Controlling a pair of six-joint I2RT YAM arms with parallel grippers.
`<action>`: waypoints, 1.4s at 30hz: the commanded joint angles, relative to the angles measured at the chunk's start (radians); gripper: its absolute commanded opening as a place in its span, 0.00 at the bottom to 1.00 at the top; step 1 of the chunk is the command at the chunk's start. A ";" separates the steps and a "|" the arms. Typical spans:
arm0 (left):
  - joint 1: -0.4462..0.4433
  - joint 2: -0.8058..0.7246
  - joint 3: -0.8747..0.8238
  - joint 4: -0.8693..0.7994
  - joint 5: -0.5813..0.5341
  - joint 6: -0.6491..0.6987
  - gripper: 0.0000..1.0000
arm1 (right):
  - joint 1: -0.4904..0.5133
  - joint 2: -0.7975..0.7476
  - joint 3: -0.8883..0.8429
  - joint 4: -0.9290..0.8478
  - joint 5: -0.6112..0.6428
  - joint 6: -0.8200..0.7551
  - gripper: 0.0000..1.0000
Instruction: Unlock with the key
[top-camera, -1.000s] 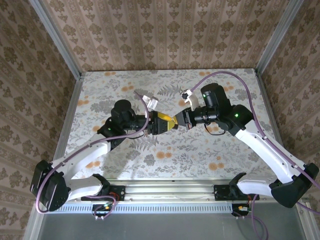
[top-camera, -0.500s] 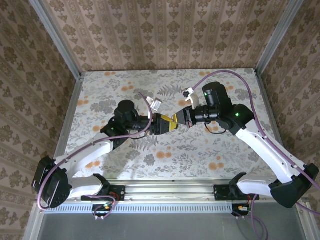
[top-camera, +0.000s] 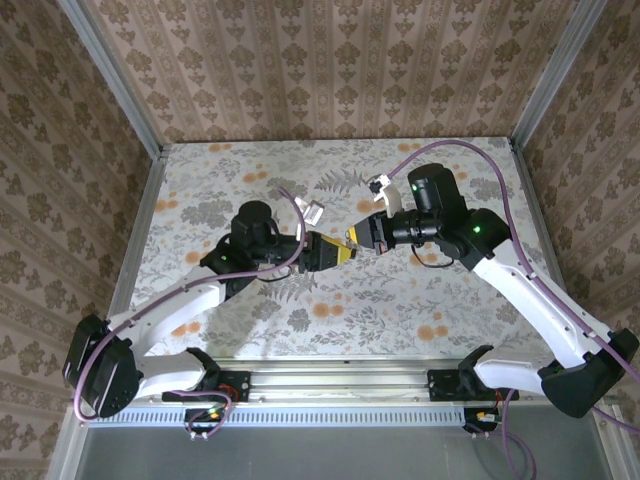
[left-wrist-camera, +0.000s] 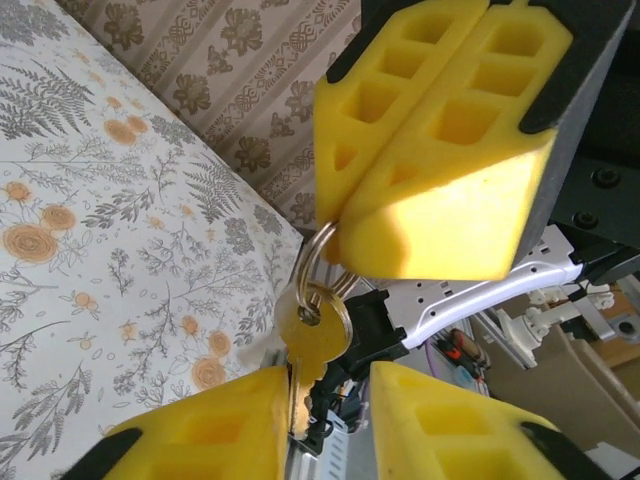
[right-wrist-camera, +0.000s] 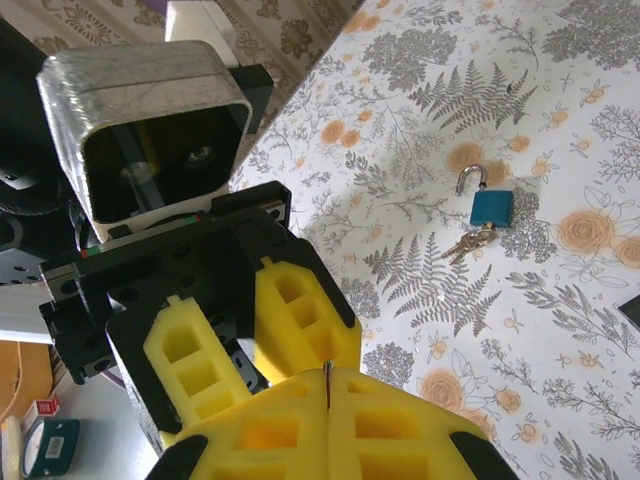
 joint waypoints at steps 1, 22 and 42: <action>0.006 -0.031 0.016 -0.016 -0.001 0.030 0.25 | -0.006 -0.020 -0.014 0.022 -0.034 0.012 0.00; 0.026 -0.054 0.010 -0.101 -0.030 0.061 0.16 | -0.013 -0.034 -0.038 0.030 -0.051 0.011 0.00; 0.029 -0.052 0.143 -0.431 -0.134 0.217 0.00 | -0.030 -0.051 -0.128 0.080 0.015 0.043 0.20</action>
